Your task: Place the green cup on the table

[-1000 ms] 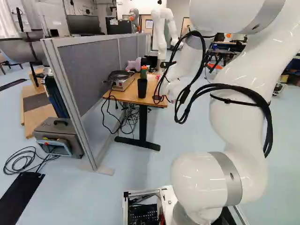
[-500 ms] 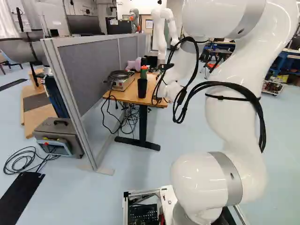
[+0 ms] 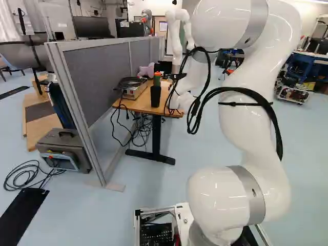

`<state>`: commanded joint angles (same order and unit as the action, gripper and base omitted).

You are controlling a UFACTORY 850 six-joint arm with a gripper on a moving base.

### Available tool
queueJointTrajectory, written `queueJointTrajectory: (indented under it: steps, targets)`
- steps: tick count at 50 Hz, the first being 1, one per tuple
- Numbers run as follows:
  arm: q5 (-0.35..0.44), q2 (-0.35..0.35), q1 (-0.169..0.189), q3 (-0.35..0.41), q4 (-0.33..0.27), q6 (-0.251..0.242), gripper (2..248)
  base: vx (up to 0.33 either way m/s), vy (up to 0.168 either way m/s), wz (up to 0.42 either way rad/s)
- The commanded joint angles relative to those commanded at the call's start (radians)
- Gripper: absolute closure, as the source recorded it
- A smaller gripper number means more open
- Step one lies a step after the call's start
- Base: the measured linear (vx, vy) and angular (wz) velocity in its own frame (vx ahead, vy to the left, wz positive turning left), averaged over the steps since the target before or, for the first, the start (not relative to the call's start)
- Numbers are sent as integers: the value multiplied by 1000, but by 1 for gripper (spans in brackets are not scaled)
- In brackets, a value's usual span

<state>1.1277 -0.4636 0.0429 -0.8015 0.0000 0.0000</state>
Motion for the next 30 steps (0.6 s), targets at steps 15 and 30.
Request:
queueJointTrajectory:
  steps: [15,30]
  targets:
    - [0,-40,-9,-12,0,0,124,0,0,0]
    - [0,-88,-16,-37,0,0,124,0,0,0]
